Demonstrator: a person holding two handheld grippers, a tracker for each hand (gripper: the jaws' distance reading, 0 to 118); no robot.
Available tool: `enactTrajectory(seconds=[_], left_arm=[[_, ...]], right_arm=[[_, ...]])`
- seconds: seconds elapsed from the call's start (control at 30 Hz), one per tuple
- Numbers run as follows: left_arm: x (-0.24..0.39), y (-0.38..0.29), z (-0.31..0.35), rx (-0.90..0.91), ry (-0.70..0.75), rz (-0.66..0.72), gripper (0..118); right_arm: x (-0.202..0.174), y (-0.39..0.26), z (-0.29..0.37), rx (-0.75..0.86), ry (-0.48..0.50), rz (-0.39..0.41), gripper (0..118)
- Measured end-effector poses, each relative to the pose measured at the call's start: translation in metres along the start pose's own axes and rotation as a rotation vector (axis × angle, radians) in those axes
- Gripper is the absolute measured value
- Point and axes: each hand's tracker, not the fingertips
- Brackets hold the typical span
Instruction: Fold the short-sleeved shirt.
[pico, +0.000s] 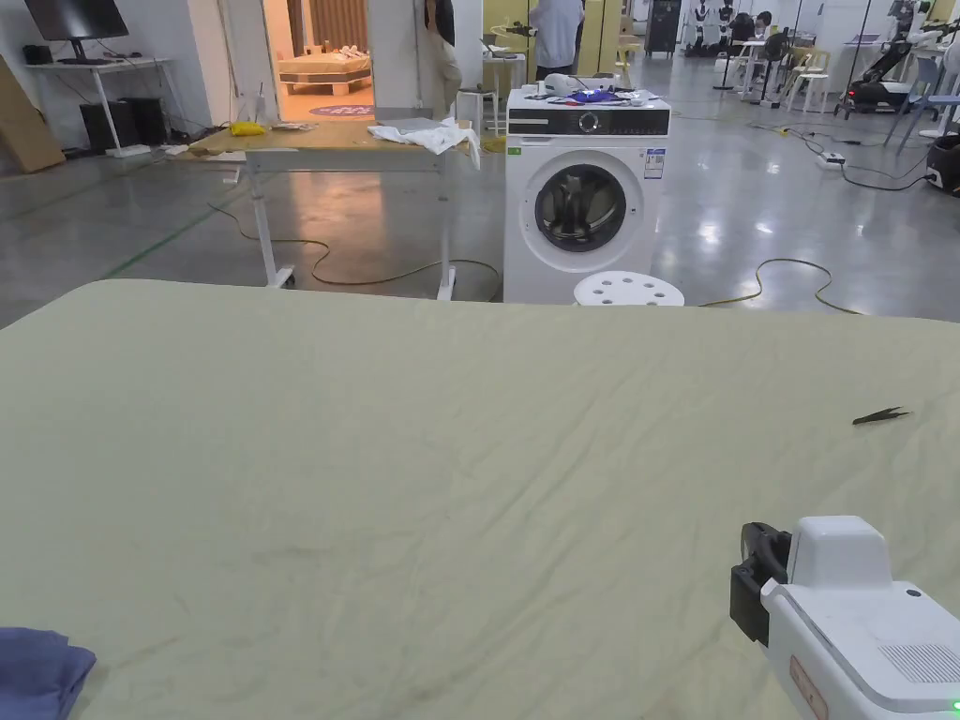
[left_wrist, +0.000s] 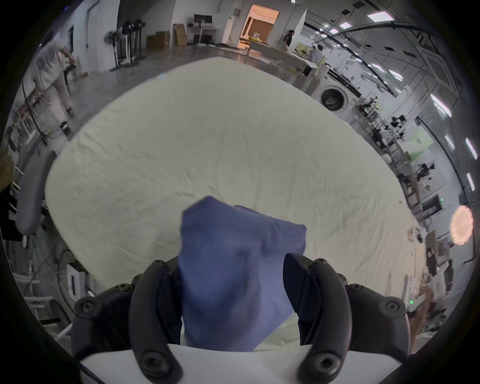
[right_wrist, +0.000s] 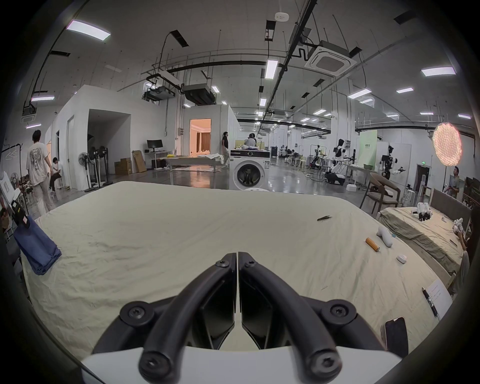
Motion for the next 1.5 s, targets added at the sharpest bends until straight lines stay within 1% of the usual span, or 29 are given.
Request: enactTrajectory(seconds=[0.07, 0.1, 0.2, 0.23, 0.3, 0.33, 0.4, 0.5, 0.6, 0.63, 0.67, 0.7, 0.73, 0.83, 0.9, 1.0, 1.07, 1.2, 1.23, 1.27, 1.33, 1.43, 1.5], left_arm=[[0.007, 0.008, 0.009, 0.036, 0.063, -0.051, 72], [0.028, -0.001, 0.017, 0.061, 0.082, -0.067, 72], [0.048, 0.001, 0.027, 0.133, 0.152, -0.117, 72], [0.07, -0.008, 0.04, 0.156, 0.186, -0.138, 72], [0.085, -0.011, 0.049, 0.206, 0.252, -0.166, 72], [0.094, -0.009, 0.056, 0.213, 0.31, -0.196, 72], [0.1, -0.002, 0.062, 0.22, 0.365, -0.228, 72], [0.11, -0.004, 0.073, 0.216, 0.387, -0.232, 72], [0.117, -0.012, 0.084, 0.283, 0.354, -0.228, 67], [0.119, -0.015, 0.081, 0.304, 0.311, -0.223, 63], [0.123, -0.02, 0.08, 0.33, 0.285, -0.218, 54], [0.132, -0.026, 0.075, 0.37, 0.237, -0.229, 50], [0.141, -0.034, 0.067, 0.396, 0.175, -0.25, 49], [0.178, -0.053, 0.044, 0.507, 0.048, -0.335, 49], [0.208, -0.065, 0.029, 0.564, 0.014, -0.389, 49], [0.255, -0.09, 0.012, 0.649, -0.014, -0.433, 47], [0.277, -0.102, -0.003, 0.721, -0.033, -0.424, 42], [0.324, -0.126, -0.017, 0.823, -0.034, -0.401, 39], [0.335, -0.129, -0.019, 0.835, -0.032, -0.407, 36], [0.342, -0.133, -0.021, 0.862, -0.036, -0.404, 30], [0.355, -0.135, -0.031, 0.875, -0.039, -0.395, 21], [0.374, -0.143, -0.035, 0.906, -0.048, -0.375, 0], [0.38, -0.145, -0.036, 0.935, -0.033, -0.37, 0]], right_arm=[[0.001, 0.0, 0.0, 0.001, 0.001, -0.008, 0], [0.001, 0.0, 0.0, 0.002, 0.002, -0.01, 0], [0.001, 0.0, 0.0, -0.001, 0.004, -0.007, 0], [0.002, 0.0, 0.001, -0.003, 0.005, -0.007, 0], [0.003, 0.0, 0.001, -0.003, 0.005, -0.006, 0], [0.003, 0.0, 0.002, -0.003, 0.004, -0.002, 0], [0.004, -0.001, 0.003, -0.006, 0.007, 0.003, 0], [0.003, -0.002, 0.005, -0.007, 0.008, 0.009, 0], [0.002, -0.004, 0.006, -0.007, 0.011, 0.006, 0], [0.001, -0.004, 0.006, -0.007, 0.012, 0.004, 0], [0.001, -0.005, 0.006, -0.006, 0.012, 0.002, 0], [0.0, -0.005, 0.006, -0.003, 0.012, -0.001, 0], [0.0, -0.006, 0.006, 0.002, 0.009, -0.004, 0], [-0.002, -0.007, 0.005, 0.011, 0.005, -0.017, 0], [-0.004, -0.007, 0.003, 0.017, 0.001, -0.024, 0], [-0.007, -0.005, 0.001, 0.035, -0.006, -0.033, 0], [-0.009, -0.003, 0.0, 0.047, -0.015, -0.036, 0], [-0.011, -0.001, -0.002, 0.078, -0.029, -0.051, 0], [-0.012, 0.0, -0.003, 0.086, -0.033, -0.052, 0], [-0.013, 0.0, -0.003, 0.091, -0.035, -0.051, 0], [-0.015, 0.0, -0.004, 0.097, -0.041, -0.052, 0], [-0.017, -0.001, -0.004, 0.103, -0.045, -0.054, 0], [-0.018, -0.003, -0.003, 0.108, -0.048, -0.054, 0]])
